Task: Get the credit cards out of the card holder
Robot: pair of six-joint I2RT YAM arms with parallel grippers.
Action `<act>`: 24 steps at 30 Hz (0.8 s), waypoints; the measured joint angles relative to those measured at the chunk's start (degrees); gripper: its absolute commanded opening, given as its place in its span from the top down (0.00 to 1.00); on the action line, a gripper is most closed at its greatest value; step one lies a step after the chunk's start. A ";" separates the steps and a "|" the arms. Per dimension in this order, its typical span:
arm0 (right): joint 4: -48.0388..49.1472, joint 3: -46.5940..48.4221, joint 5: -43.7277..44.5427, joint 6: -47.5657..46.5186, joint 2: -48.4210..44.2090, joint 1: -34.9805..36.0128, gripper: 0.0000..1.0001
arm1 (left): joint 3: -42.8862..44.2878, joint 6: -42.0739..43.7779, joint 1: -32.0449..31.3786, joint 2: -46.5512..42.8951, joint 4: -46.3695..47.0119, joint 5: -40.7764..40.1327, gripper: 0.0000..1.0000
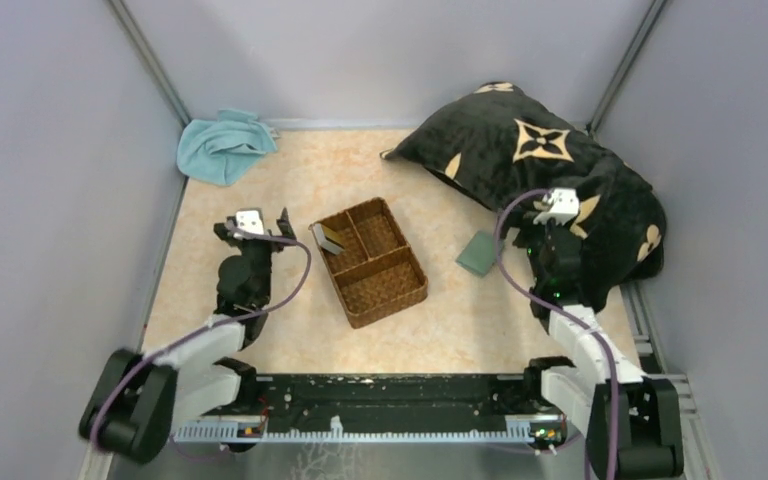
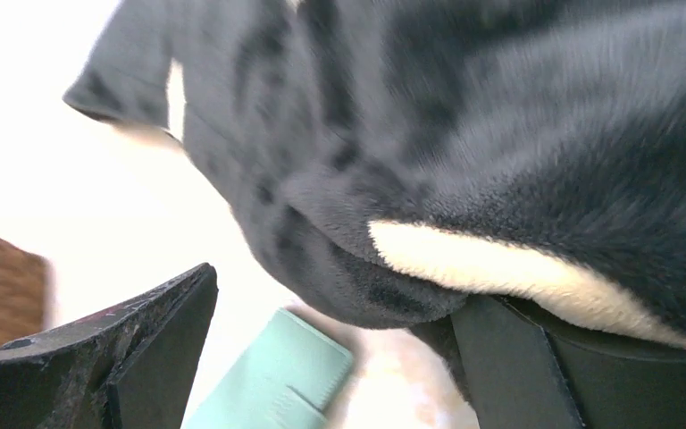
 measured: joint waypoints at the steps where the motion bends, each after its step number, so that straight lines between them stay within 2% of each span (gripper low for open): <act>1: -3.04 1.99 -0.44 1.25 -1.92 0.35 0.01 | 0.35 -0.02 -2.60 -6.05 -2.75 -0.81 0.01; 4: -14.49 9.29 1.60 6.62 -5.62 3.56 0.01 | 2.86 -3.08 -8.31 -20.15 -10.34 -2.12 0.01; 7: -22.45 14.49 3.52 9.81 -4.96 7.56 0.01 | 8.57 -9.49 -9.90 -24.63 -21.31 -2.49 0.02; 8: -24.09 15.58 3.43 10.80 -4.20 8.74 0.06 | 10.23 -10.95 -10.03 -24.59 -24.44 -2.32 0.02; 12: -27.65 16.24 1.79 13.66 0.39 11.74 0.55 | 15.10 -17.05 -10.21 -22.25 -38.49 -0.57 0.01; 15: -29.79 16.24 1.88 15.08 4.44 13.70 0.97 | 16.61 -19.15 -10.21 -20.02 -46.27 2.64 0.00; 16: -30.36 16.24 1.90 15.50 5.49 14.36 1.00 | 17.07 -19.37 -10.21 -19.41 -47.91 3.98 0.00; 18: -31.28 16.33 1.92 15.52 6.82 15.41 1.00 | 18.36 -19.65 -10.47 -17.86 -50.95 7.56 0.07; 19: -31.58 16.46 1.90 15.47 7.37 15.80 0.94 | 19.02 -19.69 -10.73 -17.11 -51.93 9.29 0.13; 20: -32.15 16.94 1.99 15.45 8.02 16.26 0.81 | 19.63 -19.76 -11.17 -16.35 -52.63 10.97 0.26; 22: -33.00 18.49 2.21 14.64 9.57 17.86 0.61 | 20.76 -20.31 -12.46 -14.64 -53.40 13.86 0.62; 23: -33.14 19.74 2.54 13.35 10.54 19.69 0.52 | 21.38 -20.15 -13.90 -13.38 -53.94 15.72 0.75; 24: -33.11 20.61 2.78 12.85 11.21 21.27 0.45 | 21.42 -20.33 -14.19 -13.14 -54.05 16.13 0.83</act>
